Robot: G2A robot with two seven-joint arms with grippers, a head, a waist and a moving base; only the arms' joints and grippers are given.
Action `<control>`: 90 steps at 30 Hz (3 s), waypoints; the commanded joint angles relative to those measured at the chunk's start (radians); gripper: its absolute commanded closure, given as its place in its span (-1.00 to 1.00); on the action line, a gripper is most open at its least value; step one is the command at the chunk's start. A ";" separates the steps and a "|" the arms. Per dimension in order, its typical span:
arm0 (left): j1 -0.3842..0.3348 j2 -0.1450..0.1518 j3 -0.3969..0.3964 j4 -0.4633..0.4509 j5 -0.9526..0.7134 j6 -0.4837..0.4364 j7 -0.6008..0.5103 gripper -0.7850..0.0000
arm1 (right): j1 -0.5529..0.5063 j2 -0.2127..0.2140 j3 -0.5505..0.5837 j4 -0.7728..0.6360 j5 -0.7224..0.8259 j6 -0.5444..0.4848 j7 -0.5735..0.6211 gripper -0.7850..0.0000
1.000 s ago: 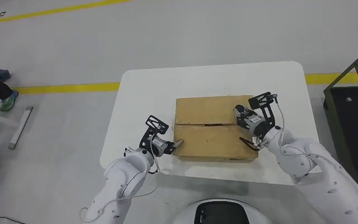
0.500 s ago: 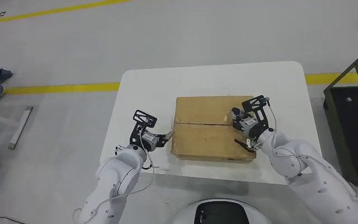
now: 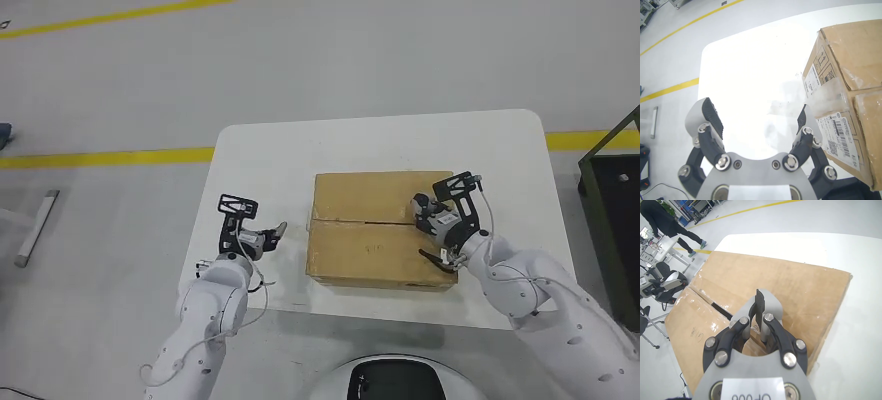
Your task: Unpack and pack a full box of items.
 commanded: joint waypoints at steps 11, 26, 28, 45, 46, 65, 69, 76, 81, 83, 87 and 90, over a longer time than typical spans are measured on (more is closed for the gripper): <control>0.019 0.001 0.002 0.034 0.044 -0.010 0.036 -1.00 | -0.003 -0.004 0.022 0.001 0.011 -0.009 0.009 1.00; -0.013 -0.015 0.102 0.154 0.211 -0.144 0.216 -1.00 | -0.001 -0.010 0.022 0.003 0.007 -0.016 0.025 1.00; -0.024 -0.019 0.109 0.164 0.205 -0.157 0.233 -1.00 | 0.001 -0.012 0.020 0.003 0.006 -0.014 0.026 1.00; -0.050 -0.044 0.076 0.162 0.050 -0.143 0.312 -1.00 | 0.018 -0.023 0.007 0.020 0.002 -0.007 0.028 1.00; -0.049 -0.044 0.071 0.159 0.038 -0.144 0.314 -1.00 | 0.019 -0.023 0.006 0.021 0.002 -0.007 0.027 1.00; -0.065 -0.058 0.049 0.115 -0.019 -0.166 0.323 -1.00 | 0.032 -0.033 0.005 0.032 0.001 -0.008 0.027 1.00; -0.086 -0.065 0.071 0.114 -0.008 -0.171 0.324 -1.00 | 0.030 -0.035 0.001 0.032 -0.001 -0.007 0.028 1.00; -0.122 -0.078 0.115 0.119 0.006 -0.190 0.327 -1.00 | 0.019 -0.035 0.076 -0.015 0.054 0.033 -0.002 1.00; -0.146 -0.087 0.150 0.130 0.017 -0.213 0.323 -1.00 | -0.007 -0.028 0.177 -0.047 0.102 0.050 -0.003 1.00; -0.156 -0.091 0.164 0.135 0.022 -0.223 0.322 -1.00 | -0.021 -0.025 0.212 -0.053 0.118 0.054 -0.003 1.00; -0.178 -0.099 0.194 0.146 0.031 -0.239 0.321 -1.00 | -0.054 -0.021 0.268 -0.056 0.135 0.054 -0.004 1.00; -0.194 -0.107 0.220 0.155 0.035 -0.249 0.322 -1.00 | -0.078 -0.019 0.298 -0.056 0.144 0.049 -0.004 1.00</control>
